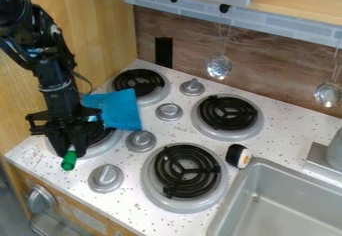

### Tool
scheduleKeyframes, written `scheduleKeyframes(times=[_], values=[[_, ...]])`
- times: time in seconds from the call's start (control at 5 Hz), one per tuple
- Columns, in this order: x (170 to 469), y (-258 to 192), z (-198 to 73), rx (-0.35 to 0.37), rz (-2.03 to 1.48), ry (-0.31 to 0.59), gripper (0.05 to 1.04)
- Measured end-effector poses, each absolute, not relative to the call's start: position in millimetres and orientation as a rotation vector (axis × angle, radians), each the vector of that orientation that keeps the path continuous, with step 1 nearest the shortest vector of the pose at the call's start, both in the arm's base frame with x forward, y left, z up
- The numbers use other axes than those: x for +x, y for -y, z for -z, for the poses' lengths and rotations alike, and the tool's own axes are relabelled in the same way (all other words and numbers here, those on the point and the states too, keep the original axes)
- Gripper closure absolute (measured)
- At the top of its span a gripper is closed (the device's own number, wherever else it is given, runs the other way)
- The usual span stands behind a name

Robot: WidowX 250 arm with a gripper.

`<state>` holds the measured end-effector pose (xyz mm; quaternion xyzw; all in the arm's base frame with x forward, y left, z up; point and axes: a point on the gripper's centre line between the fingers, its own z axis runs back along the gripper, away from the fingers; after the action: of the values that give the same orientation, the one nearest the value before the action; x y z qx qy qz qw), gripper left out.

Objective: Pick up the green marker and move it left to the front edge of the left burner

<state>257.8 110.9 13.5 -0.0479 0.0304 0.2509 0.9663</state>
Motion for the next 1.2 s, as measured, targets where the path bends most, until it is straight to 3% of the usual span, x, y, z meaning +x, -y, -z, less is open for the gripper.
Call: scheduleKeyframes(times=[0.2,0.6,1.0,1.2], values=[[267,-120,1,-0.090,-0.361,-0.055,0.727],[278,-118,22,-0.209,-0.050,-0.033,0.727],[288,-120,35,-0.203,-0.001,-0.022,0.727],[295,-109,41,-0.207,0.053,-0.039,0.679]])
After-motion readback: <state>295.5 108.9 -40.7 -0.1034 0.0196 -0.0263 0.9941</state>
